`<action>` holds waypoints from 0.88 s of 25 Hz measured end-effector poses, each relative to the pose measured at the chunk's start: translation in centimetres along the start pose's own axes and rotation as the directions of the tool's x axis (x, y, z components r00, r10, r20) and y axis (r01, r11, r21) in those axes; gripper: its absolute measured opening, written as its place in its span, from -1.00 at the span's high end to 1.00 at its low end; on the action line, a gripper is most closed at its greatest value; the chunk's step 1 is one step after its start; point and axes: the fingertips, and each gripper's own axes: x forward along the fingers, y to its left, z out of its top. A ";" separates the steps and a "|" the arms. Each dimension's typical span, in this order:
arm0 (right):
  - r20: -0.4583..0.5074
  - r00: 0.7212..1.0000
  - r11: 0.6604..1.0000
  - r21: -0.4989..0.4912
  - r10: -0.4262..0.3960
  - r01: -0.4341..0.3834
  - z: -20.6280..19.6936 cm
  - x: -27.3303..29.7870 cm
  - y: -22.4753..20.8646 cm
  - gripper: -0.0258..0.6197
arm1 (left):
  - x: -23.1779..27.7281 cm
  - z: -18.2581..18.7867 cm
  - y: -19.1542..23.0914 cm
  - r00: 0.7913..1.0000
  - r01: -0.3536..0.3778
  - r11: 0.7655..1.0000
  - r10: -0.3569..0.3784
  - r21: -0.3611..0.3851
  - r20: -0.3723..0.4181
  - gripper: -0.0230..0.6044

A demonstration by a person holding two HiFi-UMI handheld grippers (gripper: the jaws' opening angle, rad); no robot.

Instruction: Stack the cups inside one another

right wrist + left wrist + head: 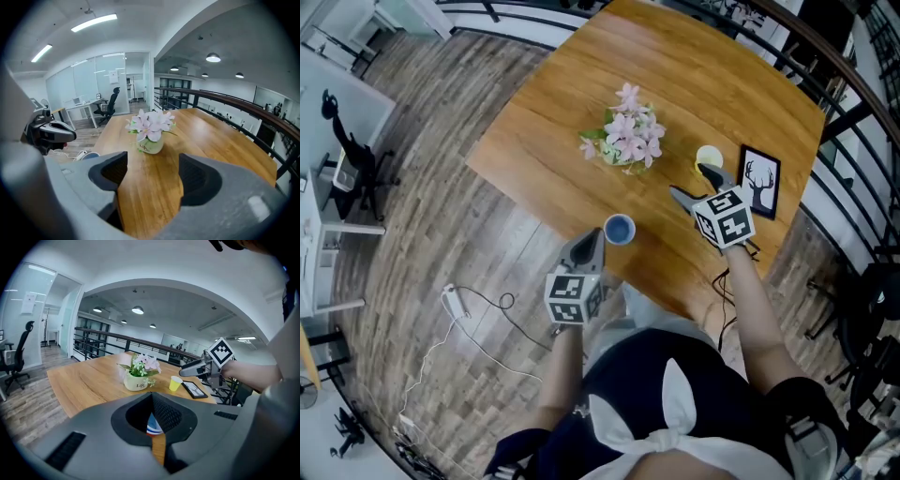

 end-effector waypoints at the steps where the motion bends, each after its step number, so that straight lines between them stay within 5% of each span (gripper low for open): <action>1: 0.000 1.000 1.000 0.001 -0.014 0.014 0.0 -0.2 -0.7 -0.13 | 0.1 0.0 0.0 1.000 0.002 1.000 -0.002 0.002 -0.002 0.87; 22: -0.057 0.986 0.987 0.015 -0.157 0.158 -4.2 1.0 -10.3 -0.13 | 3.0 -0.8 -1.4 0.997 0.034 0.999 -0.032 0.029 -0.076 0.87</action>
